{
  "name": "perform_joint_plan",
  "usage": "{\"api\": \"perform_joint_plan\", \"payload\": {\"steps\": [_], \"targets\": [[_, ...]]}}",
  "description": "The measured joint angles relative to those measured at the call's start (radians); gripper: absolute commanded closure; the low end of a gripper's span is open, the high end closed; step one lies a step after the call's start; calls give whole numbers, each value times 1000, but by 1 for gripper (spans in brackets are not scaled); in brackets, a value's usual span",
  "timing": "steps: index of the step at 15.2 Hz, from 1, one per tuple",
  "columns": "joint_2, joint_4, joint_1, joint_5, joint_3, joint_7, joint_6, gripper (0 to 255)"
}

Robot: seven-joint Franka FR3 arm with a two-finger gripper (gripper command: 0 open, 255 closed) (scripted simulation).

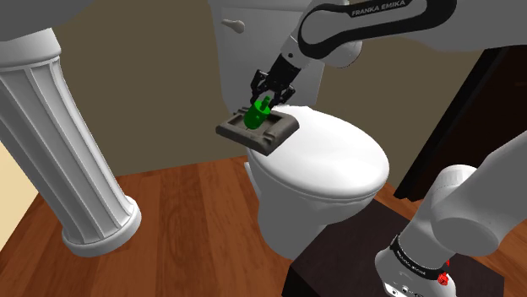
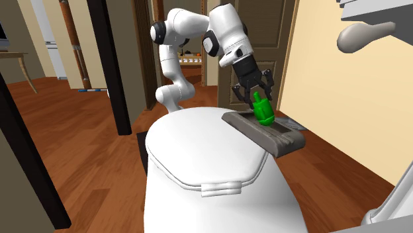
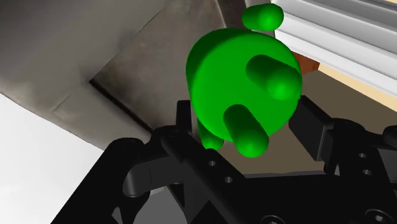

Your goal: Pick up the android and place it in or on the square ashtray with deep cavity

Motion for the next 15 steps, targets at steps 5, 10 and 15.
{"api": "perform_joint_plan", "payload": {"steps": [5,10,15], "targets": [[3,-9,2,4,1,-3,18,255],[4,-13,2,4,1,-4,17,0],[-6,-9,0,0,0,-2,2,0]]}}
